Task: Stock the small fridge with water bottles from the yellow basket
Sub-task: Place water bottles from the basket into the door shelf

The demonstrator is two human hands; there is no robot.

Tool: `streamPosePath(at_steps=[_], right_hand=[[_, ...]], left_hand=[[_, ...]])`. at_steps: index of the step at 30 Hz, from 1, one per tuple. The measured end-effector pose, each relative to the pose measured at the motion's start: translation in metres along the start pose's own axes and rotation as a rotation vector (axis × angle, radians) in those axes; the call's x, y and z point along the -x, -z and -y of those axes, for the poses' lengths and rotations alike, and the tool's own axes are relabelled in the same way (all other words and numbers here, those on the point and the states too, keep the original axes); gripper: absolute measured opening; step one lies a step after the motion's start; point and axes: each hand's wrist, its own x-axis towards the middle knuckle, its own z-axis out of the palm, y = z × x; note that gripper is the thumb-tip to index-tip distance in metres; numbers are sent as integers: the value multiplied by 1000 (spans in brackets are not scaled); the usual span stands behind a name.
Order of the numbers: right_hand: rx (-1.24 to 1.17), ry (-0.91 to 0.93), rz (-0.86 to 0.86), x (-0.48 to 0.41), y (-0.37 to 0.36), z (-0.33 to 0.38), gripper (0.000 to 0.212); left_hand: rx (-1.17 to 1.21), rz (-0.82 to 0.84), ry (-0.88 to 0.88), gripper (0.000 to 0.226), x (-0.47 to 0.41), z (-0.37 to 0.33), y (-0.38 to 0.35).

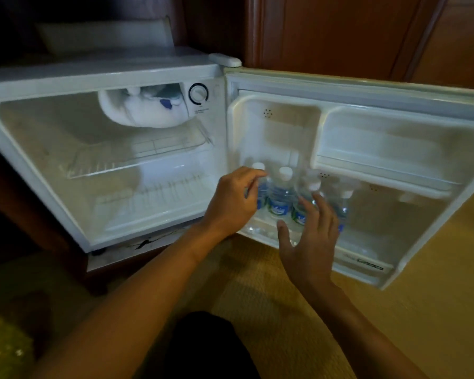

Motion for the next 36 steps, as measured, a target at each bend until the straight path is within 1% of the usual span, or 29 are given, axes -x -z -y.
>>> streamPosePath(at_steps=[3, 5, 7, 9, 12, 13, 16, 18, 20, 23, 24, 25, 26, 27, 28, 29, 31, 33, 35, 36], right_hand=[[-96, 19, 221, 15, -27, 49, 57], [-138, 74, 384, 28, -52, 90, 57], [-149, 151, 528, 46, -81, 136, 64], [-164, 241, 663, 69, -108, 181, 63], [-236, 375, 819, 107, -142, 249, 59], [-269, 425, 885, 128, -154, 284, 58], [-301, 456, 1010, 161, -178, 341, 61], [-283, 478, 1099, 188, -199, 380, 63], [-234, 464, 1147, 208, -218, 410, 66], [-147, 337, 1201, 232, -242, 445, 73], [-123, 297, 1214, 238, -250, 454, 76], [-104, 271, 1217, 243, -257, 462, 80], [-92, 256, 1211, 245, -262, 466, 84], [-83, 247, 1202, 246, -267, 468, 88], [-65, 242, 1196, 246, -271, 470, 94], [-31, 247, 1197, 248, -276, 473, 101], [46, 284, 1176, 250, -282, 473, 111], [104, 350, 1140, 254, -287, 473, 113], [133, 406, 1124, 255, -289, 470, 113], [142, 422, 1124, 256, -290, 470, 115]], left_hand=[[-116, -120, 107, 23, 38, 23, 68], [-224, -201, 211, 23, 75, 37, 121], [-349, -286, 335, 21, 120, 48, 178], [-454, -338, 463, 20, 167, 57, 229], [-582, -377, 683, 20, 238, 67, 292], [-634, -394, 777, 20, 270, 73, 320], [-664, -338, 1030, 22, 329, 86, 357], [-658, -334, 1197, 25, 371, 101, 383], [-662, -319, 1336, 30, 405, 116, 402], [-572, -243, 1554, 39, 464, 156, 426], [-503, -229, 1596, 36, 490, 177, 431], [-436, -249, 1645, 29, 508, 193, 435], [-354, -296, 1667, 16, 505, 191, 437], [-304, -329, 1685, 4, 519, 204, 437], [-259, -364, 1708, 20, 521, 209, 438], [-243, -411, 1741, 26, 522, 213, 438], [-96, -547, 1766, 25, 529, 225, 437], [23, -662, 1776, 23, 532, 237, 435], [44, -789, 1801, 24, 523, 239, 434], [54, -830, 1821, 29, 524, 243, 434]])
